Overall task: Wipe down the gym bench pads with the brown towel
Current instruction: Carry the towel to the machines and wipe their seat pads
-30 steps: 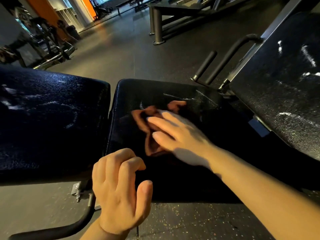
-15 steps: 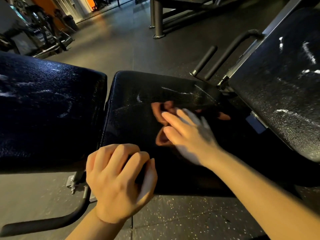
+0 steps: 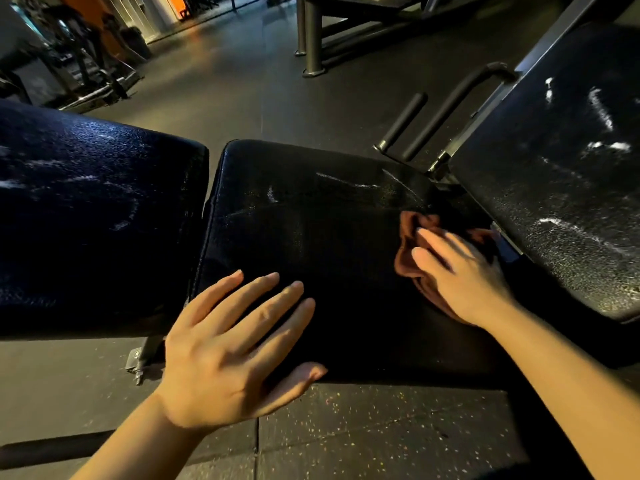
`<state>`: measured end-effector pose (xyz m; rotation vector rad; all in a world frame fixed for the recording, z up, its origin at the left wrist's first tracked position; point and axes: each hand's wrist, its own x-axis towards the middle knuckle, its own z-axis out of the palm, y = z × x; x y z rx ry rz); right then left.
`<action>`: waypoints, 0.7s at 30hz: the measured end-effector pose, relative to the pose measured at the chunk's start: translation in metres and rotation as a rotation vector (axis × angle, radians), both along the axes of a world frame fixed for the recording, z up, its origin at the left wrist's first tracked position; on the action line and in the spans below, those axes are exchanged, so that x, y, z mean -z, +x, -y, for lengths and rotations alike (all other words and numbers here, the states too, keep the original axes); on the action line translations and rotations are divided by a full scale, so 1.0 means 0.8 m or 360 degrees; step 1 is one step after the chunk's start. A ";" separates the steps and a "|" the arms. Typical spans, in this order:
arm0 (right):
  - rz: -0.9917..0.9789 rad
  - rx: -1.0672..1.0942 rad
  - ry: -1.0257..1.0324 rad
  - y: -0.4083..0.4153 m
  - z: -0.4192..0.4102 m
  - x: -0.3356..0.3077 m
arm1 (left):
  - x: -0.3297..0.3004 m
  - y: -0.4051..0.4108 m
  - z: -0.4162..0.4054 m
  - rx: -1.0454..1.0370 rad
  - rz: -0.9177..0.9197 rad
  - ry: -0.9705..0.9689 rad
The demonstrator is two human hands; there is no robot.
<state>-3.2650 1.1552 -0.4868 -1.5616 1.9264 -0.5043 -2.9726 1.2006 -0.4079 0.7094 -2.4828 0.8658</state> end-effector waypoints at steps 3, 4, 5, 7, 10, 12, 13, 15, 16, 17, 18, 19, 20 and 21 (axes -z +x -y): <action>-0.0099 0.0113 0.0130 -0.002 0.005 0.003 | 0.002 -0.004 0.001 -0.0009 -0.0018 -0.0013; -0.0086 0.0082 0.0130 0.008 0.004 -0.003 | 0.003 -0.004 0.000 -0.0011 -0.0023 -0.0014; -0.0053 0.0019 0.0098 0.022 0.000 -0.012 | 0.004 -0.004 0.000 -0.0013 -0.0027 -0.0016; 0.0001 -0.0216 -0.0071 0.062 -0.012 -0.037 | 0.003 -0.004 0.000 -0.0023 -0.0035 -0.0030; 0.0072 -0.0672 -0.0444 0.116 -0.033 -0.071 | 0.003 -0.005 -0.001 -0.0034 -0.0026 -0.0022; 0.0132 -0.0806 -0.0541 0.117 -0.027 -0.075 | 0.002 -0.005 -0.001 -0.0040 -0.0025 -0.0021; 0.0153 -0.0785 -0.0532 0.109 -0.018 -0.070 | 0.002 -0.006 -0.001 -0.0041 -0.0023 -0.0012; 0.0169 -0.0613 -0.0457 0.081 0.002 -0.050 | 0.002 -0.006 -0.001 -0.0044 -0.0011 0.0007; 0.0165 -0.0496 -0.0407 0.065 0.011 -0.037 | 0.001 -0.006 -0.001 -0.0048 -0.0006 0.0010; 0.0162 -0.0377 -0.0357 0.046 0.018 -0.024 | 0.001 -0.005 -0.002 -0.0048 -0.0005 0.0011; 0.0158 -0.0264 -0.0299 0.026 0.022 -0.011 | 0.002 -0.005 -0.001 -0.0042 -0.0006 0.0008; 0.0144 -0.0151 -0.0230 0.007 0.022 0.000 | 0.002 -0.005 -0.001 -0.0034 -0.0012 0.0003; 0.0112 -0.0039 -0.0162 -0.008 0.020 0.009 | 0.003 -0.006 -0.001 -0.0027 -0.0020 -0.0006; 0.0061 0.0068 -0.0093 -0.016 0.017 0.014 | 0.003 -0.006 -0.001 -0.0025 -0.0030 -0.0018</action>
